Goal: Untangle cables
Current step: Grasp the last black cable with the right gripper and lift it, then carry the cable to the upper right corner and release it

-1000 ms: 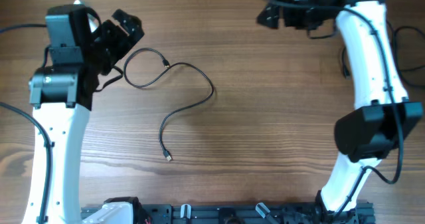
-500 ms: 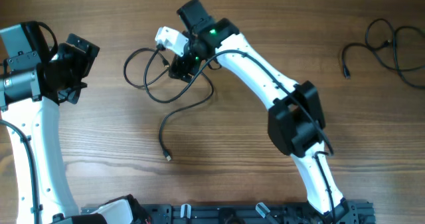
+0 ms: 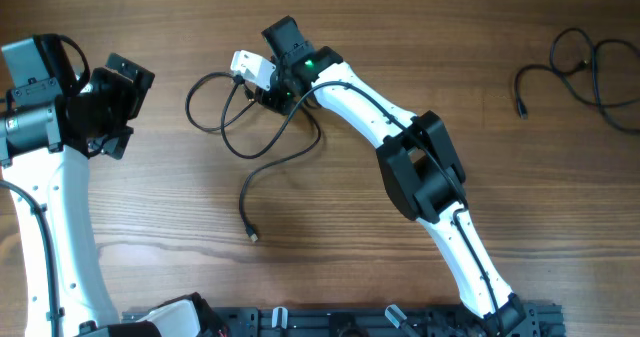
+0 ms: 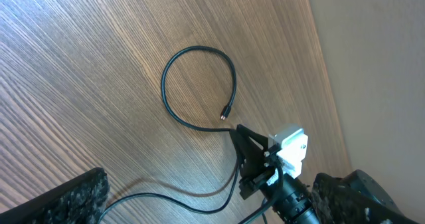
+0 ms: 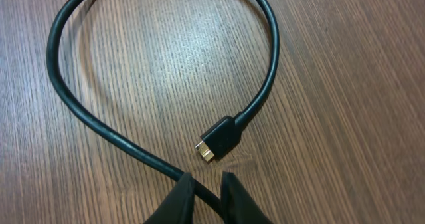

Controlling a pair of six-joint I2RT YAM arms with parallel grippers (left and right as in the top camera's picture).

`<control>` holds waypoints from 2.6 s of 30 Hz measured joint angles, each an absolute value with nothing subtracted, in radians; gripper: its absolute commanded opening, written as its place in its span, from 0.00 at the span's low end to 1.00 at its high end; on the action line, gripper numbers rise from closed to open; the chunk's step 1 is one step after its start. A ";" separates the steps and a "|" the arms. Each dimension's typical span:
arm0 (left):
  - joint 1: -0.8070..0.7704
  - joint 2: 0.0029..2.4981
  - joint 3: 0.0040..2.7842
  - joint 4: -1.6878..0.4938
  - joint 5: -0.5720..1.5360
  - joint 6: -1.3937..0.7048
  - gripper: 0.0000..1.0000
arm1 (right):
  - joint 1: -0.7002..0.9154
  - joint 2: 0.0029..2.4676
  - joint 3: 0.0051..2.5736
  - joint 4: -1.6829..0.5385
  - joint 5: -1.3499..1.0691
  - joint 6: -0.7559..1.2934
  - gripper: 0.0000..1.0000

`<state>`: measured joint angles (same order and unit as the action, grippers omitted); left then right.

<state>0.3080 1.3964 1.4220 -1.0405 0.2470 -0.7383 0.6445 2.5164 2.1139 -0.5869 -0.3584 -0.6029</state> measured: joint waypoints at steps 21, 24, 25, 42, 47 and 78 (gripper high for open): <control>0.302 1.397 1.422 -1.036 0.257 -0.739 1.00 | 0.621 2.556 2.115 -0.606 -0.358 -0.307 0.04; 0.298 1.397 1.422 -1.032 0.257 -0.739 1.00 | 0.545 2.441 2.099 -0.653 -0.358 -0.190 0.04; 0.289 1.397 1.422 -1.023 0.257 -0.739 1.00 | 0.496 2.352 2.099 -0.669 -0.357 -0.151 0.04; -0.216 1.582 1.419 -0.735 0.260 -0.746 1.00 | -0.456 1.674 2.118 -0.895 -0.233 0.144 0.04; -0.335 1.637 1.419 -0.676 0.260 -0.765 1.00 | -0.480 1.835 2.117 -0.941 -0.076 0.221 0.04; -0.046 1.608 1.419 -0.816 0.404 -0.453 1.00 | 0.161 1.795 2.116 -1.126 -0.334 -0.024 1.00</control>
<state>-0.0456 1.6081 1.4185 -0.8162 0.4042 -0.4530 0.1612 1.7947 2.1159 -1.1263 -0.3336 -0.0242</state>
